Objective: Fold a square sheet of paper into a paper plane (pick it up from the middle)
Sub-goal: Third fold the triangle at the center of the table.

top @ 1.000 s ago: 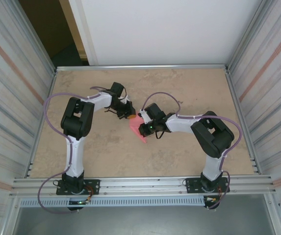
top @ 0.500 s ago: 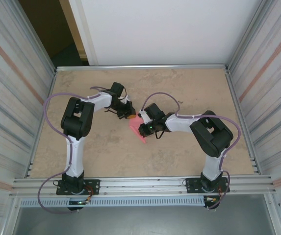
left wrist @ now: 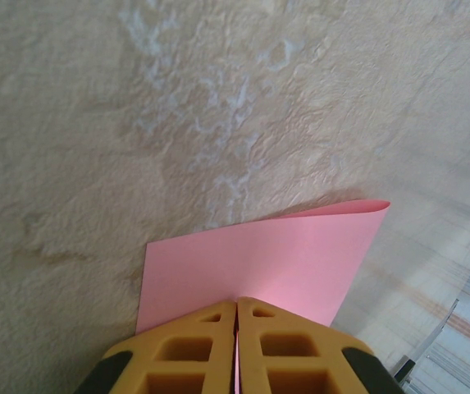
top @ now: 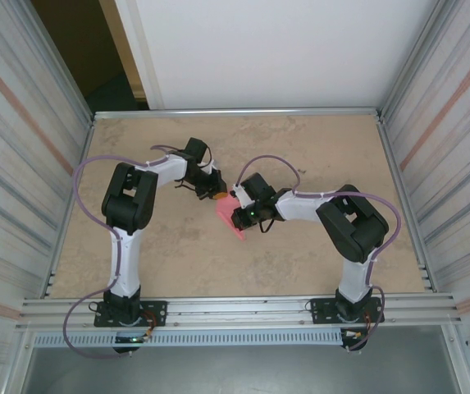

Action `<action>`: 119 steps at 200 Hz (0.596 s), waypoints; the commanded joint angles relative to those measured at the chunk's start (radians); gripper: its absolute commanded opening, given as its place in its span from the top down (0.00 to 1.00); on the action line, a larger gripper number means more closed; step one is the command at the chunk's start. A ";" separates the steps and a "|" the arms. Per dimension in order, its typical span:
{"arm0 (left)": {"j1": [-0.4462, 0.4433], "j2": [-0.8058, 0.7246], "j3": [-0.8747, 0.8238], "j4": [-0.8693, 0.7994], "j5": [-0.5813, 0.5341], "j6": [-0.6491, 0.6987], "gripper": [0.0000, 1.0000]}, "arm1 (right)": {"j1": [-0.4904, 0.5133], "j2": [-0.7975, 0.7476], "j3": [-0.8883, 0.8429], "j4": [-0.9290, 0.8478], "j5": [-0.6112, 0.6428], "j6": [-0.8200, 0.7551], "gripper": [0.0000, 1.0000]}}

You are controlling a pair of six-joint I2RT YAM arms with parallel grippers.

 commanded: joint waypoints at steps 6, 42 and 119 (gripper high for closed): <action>-0.006 0.029 0.004 -0.036 -0.018 0.023 0.89 | -0.006 0.026 0.025 -0.034 0.008 0.002 0.98; -0.005 0.017 0.010 -0.037 -0.018 0.021 0.90 | -0.005 0.032 0.025 -0.044 0.019 0.003 0.99; 0.021 -0.152 -0.090 0.091 0.010 -0.064 0.85 | -0.010 0.027 0.021 -0.034 0.023 0.023 0.99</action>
